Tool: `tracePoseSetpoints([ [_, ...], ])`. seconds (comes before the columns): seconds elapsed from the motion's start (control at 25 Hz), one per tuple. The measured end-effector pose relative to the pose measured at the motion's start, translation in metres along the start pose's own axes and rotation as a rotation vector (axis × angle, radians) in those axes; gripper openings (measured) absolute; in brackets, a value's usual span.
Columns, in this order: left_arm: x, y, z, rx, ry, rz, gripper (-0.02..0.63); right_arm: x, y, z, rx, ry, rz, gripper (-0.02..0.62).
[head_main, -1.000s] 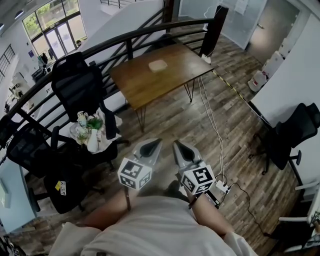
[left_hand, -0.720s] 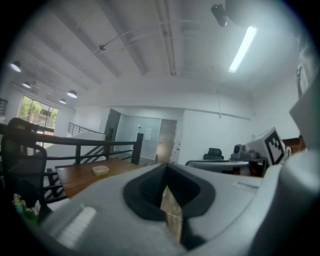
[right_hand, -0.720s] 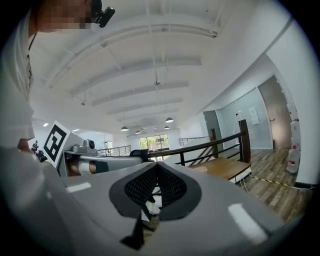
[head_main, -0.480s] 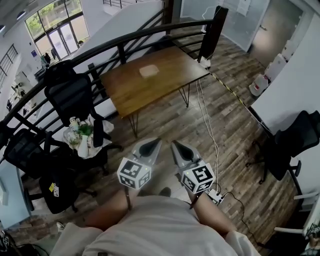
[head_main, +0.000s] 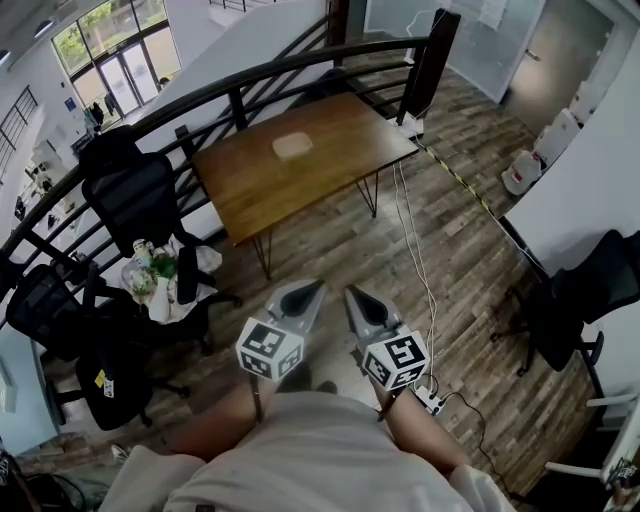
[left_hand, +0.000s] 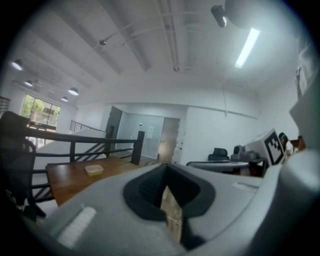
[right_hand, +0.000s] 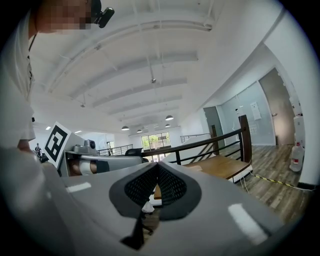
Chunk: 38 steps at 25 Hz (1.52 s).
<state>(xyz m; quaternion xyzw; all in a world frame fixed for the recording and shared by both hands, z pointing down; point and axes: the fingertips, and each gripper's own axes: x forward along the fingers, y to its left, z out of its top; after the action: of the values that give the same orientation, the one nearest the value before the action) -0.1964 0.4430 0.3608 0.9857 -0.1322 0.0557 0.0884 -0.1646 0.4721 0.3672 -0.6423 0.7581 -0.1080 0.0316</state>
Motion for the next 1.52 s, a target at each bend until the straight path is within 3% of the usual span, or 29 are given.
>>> tracePoseSetpoints([
  [0.36,0.063,0.051,0.008,-0.015,-0.001,-0.044,0.003,0.052,-0.055,0.002,0.011,0.015,-0.044,0.005],
  [0.52,0.092,0.094,0.016,-0.019,-0.001,-0.06,0.003,0.097,-0.076,0.007,0.011,0.02,-0.054,0.005],
  [0.72,0.12,0.142,0.038,0.052,-0.005,-0.098,0.003,0.16,-0.097,0.027,0.002,0.017,-0.071,0.005],
  [0.96,0.143,0.209,0.062,0.046,0.0,-0.141,0.003,0.233,-0.11,0.052,0.003,0.001,-0.091,0.005],
  [1.52,0.182,0.31,0.064,-0.006,0.02,-0.102,0.003,0.34,-0.143,0.048,0.022,0.055,-0.048,0.005],
])
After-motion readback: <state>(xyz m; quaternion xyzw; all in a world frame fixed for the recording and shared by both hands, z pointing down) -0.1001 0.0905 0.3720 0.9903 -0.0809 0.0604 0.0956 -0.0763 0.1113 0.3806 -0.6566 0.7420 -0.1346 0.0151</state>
